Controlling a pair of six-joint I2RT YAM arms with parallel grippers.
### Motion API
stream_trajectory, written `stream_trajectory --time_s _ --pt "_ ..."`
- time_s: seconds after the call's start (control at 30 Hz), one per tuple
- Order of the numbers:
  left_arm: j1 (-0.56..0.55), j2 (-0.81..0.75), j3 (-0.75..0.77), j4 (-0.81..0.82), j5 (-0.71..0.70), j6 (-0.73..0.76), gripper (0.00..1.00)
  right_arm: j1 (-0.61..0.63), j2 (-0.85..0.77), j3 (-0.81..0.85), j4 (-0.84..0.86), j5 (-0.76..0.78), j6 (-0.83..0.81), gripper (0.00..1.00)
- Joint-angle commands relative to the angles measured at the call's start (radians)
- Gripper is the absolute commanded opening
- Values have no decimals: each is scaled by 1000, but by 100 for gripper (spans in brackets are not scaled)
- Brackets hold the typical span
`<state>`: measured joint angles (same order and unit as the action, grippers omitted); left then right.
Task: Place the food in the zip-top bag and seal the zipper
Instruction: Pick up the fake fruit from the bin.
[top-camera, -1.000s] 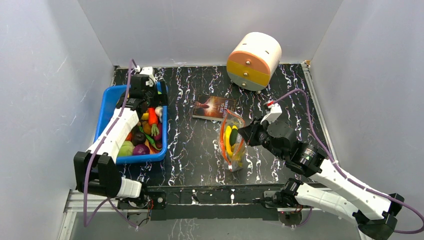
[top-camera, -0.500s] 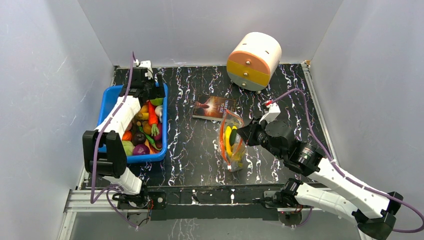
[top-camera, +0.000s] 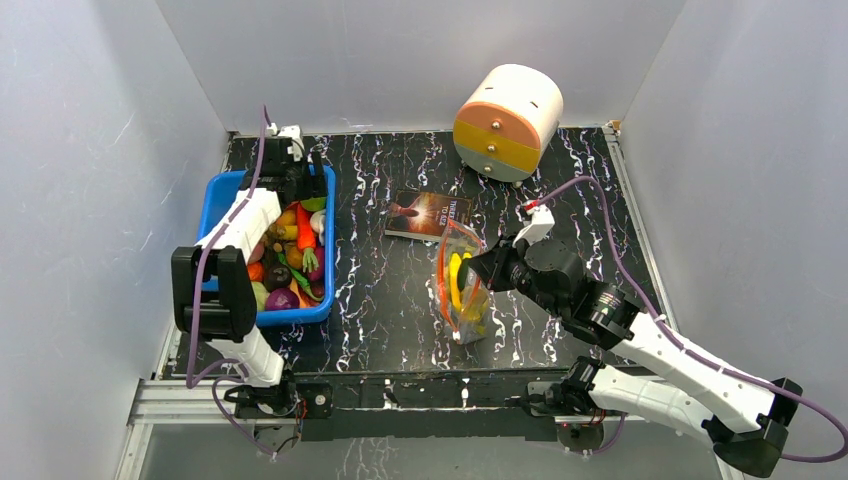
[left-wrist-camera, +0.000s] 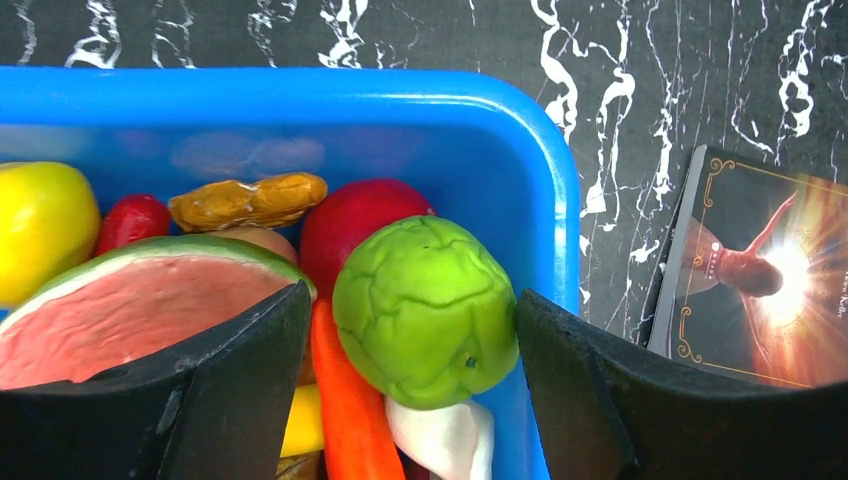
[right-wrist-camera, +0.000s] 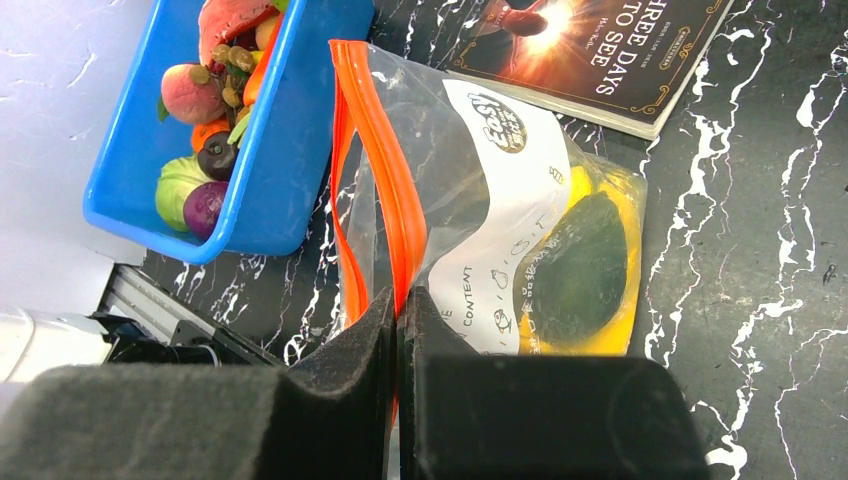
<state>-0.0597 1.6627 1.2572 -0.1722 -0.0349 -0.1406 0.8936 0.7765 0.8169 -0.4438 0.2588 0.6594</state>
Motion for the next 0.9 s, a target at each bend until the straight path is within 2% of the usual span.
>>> stream_trajectory --time_s 0.0,0.17,0.4,0.67,0.87 --pt "7 11 24 12 45 11 73 -2 -19 33 72 0 3 0" --pt "8 35 35 -8 67 24 71 -2 -20 31 70 0 4 0" --pt "7 28 57 -68 76 34 50 -3 -16 47 65 6 -5 0" --pt "8 -60 24 -94 88 33 37 -2 -19 36 74 -6 8 0" --pt "7 -139 -4 -119 100 26 36 -3 -2 49 78 -13 8 0"
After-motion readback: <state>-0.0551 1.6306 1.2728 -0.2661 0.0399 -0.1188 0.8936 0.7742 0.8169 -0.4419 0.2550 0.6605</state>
